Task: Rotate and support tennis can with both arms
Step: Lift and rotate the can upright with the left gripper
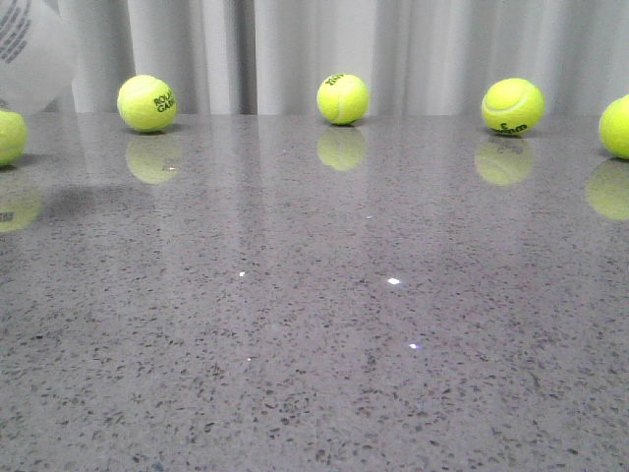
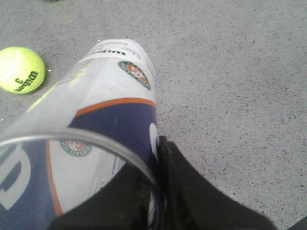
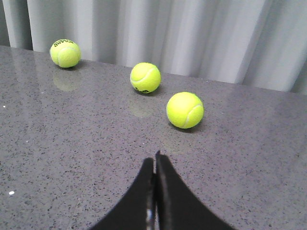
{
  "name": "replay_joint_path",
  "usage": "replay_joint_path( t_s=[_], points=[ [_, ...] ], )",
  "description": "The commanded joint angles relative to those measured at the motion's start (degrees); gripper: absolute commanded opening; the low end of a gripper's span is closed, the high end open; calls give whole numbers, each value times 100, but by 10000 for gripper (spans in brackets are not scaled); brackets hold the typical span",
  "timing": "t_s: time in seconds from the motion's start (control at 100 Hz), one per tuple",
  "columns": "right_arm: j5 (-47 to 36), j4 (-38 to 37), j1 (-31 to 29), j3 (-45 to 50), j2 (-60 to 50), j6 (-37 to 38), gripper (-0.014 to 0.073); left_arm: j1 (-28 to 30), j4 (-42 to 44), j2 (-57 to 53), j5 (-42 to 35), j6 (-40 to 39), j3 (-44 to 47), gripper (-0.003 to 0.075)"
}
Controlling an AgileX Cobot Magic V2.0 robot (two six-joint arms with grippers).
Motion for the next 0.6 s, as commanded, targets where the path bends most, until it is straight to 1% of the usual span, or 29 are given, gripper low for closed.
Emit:
replay_joint_path(
  t_s=[0.0,0.31,0.42,0.47,0.59],
  points=[
    [-452,4,-35,-159,27,-3,-66,16,-91,-39,36,-107,-91,-21],
    [-452,4,-35,-159,27,-3,-66,16,-68,-39,36,-107,440,-20],
    [-452,4,-35,-159,27,-3,-66,16,133,-39,36,-107,498,-15],
    [-452,4,-35,-159,27,-3,-66,16,156,-39,36,-107,498,6],
    [-452,4,-35,-159,27,-3,-66,16,136,-18,36,-107,503,123]
  ],
)
